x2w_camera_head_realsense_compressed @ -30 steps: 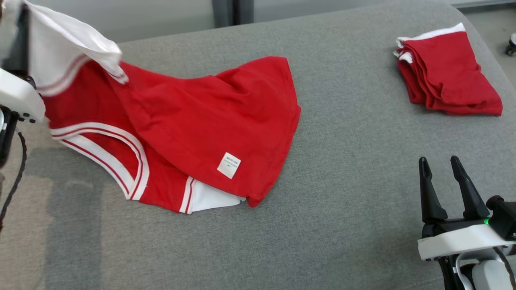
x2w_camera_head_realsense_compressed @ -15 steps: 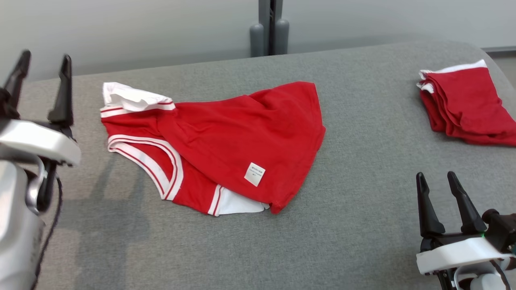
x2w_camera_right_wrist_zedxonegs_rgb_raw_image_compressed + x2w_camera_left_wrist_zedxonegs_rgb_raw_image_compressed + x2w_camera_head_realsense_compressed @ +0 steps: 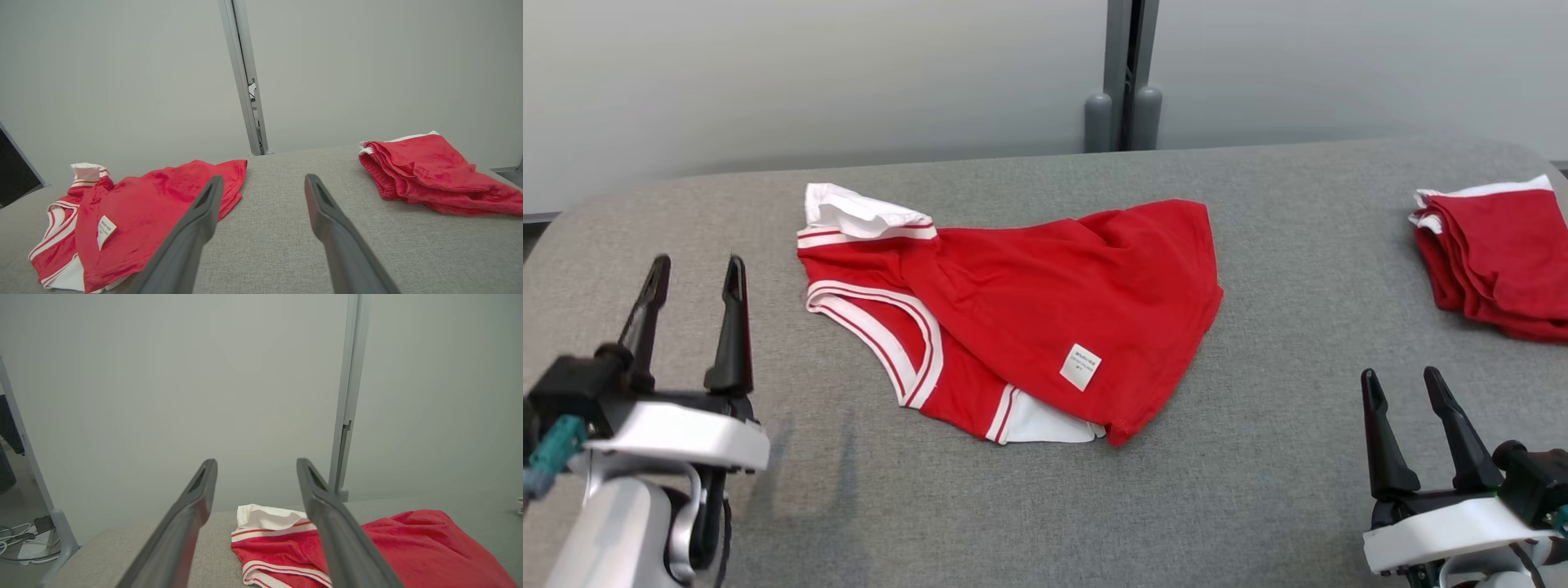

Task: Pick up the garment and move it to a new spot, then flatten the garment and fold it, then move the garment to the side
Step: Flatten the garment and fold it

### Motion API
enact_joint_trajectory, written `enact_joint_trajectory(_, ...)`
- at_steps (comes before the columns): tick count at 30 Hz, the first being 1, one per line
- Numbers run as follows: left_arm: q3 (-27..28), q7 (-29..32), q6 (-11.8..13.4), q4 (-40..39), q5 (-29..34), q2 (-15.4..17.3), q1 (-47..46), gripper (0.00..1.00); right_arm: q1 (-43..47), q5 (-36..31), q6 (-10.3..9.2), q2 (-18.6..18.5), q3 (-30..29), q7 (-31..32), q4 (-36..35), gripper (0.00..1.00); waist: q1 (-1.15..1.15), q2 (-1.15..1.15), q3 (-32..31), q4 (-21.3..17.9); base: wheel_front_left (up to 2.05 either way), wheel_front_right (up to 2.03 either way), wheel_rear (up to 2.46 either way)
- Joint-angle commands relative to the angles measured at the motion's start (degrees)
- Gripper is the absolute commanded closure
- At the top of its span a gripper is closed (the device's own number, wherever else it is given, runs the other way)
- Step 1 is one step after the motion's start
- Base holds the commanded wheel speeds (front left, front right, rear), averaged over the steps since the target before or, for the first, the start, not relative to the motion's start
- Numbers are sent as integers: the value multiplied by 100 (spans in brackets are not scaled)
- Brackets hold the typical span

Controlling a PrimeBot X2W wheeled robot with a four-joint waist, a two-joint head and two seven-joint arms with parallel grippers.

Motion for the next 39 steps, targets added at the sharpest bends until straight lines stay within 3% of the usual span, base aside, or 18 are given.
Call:
enact_joint_trajectory(1, 39, -6, 36, -81, 61, -33, 166, 0, 73, -16, 1, -24, 5, -29, 11, 0, 0, 0, -51, 47, 0, 0, 0)
enact_joint_trajectory(13, 303, -7, 224, -584, 389, -658, 1307, 0, 177, 10, 1, -51, 74, -29, 53, 0, 0, 0, -155, 121, 0, 0, 0)
enact_joint_trajectory(22, 549, -7, 122, -755, 645, -1063, 1766, 0, 234, 25, 1, -23, 117, -29, 131, 0, 0, 0, -199, 178, 0, 0, 0)
enact_joint_trajectory(33, 818, -7, -37, -738, 867, -1259, 1831, 0, 282, 31, 1, -23, 211, -29, 181, 0, 0, 0, -200, 188, 0, 0, 0)
enact_joint_trajectory(39, 868, -7, -169, -700, 967, -1349, 1700, 0, 96, 58, 1, -90, 654, -29, 300, 0, 0, 0, -158, 276, 0, 0, 0)
